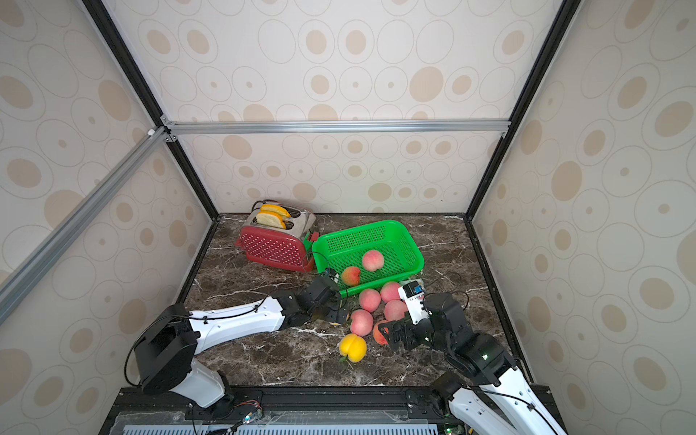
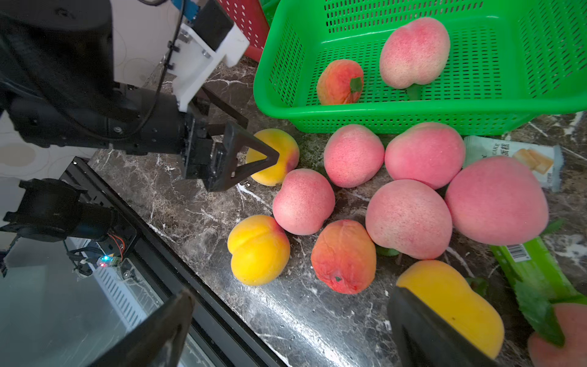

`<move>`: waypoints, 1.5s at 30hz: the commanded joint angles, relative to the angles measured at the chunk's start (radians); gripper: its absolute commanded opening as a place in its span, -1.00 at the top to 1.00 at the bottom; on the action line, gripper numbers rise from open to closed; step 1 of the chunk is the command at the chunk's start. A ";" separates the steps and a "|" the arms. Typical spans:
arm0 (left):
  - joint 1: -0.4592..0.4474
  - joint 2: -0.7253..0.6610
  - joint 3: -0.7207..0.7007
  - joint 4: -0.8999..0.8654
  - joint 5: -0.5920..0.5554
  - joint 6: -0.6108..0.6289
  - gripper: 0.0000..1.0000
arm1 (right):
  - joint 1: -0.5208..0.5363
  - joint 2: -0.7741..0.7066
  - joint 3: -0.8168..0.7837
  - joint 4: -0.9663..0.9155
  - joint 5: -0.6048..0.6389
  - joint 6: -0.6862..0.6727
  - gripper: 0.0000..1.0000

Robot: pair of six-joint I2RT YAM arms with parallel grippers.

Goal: Put the peaches into the basket
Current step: Pick up the peach from the center of the board.

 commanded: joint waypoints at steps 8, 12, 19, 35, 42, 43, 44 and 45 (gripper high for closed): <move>-0.006 0.067 0.072 -0.051 -0.043 0.006 -0.98 | 0.030 -0.002 -0.092 0.101 -0.138 -0.030 -1.00; -0.006 0.093 0.076 -0.038 -0.028 0.005 -0.98 | 0.039 -0.021 -0.115 0.118 -0.169 -0.026 -1.00; -0.006 0.123 0.086 -0.024 -0.015 0.004 -0.98 | 0.042 -0.019 -0.117 0.122 -0.146 -0.027 -1.00; -0.003 0.161 0.094 -0.010 -0.011 0.026 -0.85 | 0.043 -0.011 -0.127 0.128 -0.143 -0.021 -1.00; -0.004 0.153 0.091 0.000 -0.011 0.025 -0.73 | 0.042 -0.020 -0.129 0.124 -0.127 -0.017 -1.00; -0.003 0.151 0.091 -0.002 -0.013 0.028 -0.72 | 0.042 -0.019 -0.129 0.124 -0.125 -0.017 -1.00; -0.003 0.148 0.091 -0.005 -0.014 0.029 -0.69 | 0.041 -0.019 -0.129 0.124 -0.124 -0.016 -1.00; -0.003 0.143 0.090 -0.007 -0.015 0.029 -0.67 | 0.042 -0.019 -0.127 0.124 -0.123 -0.017 -1.00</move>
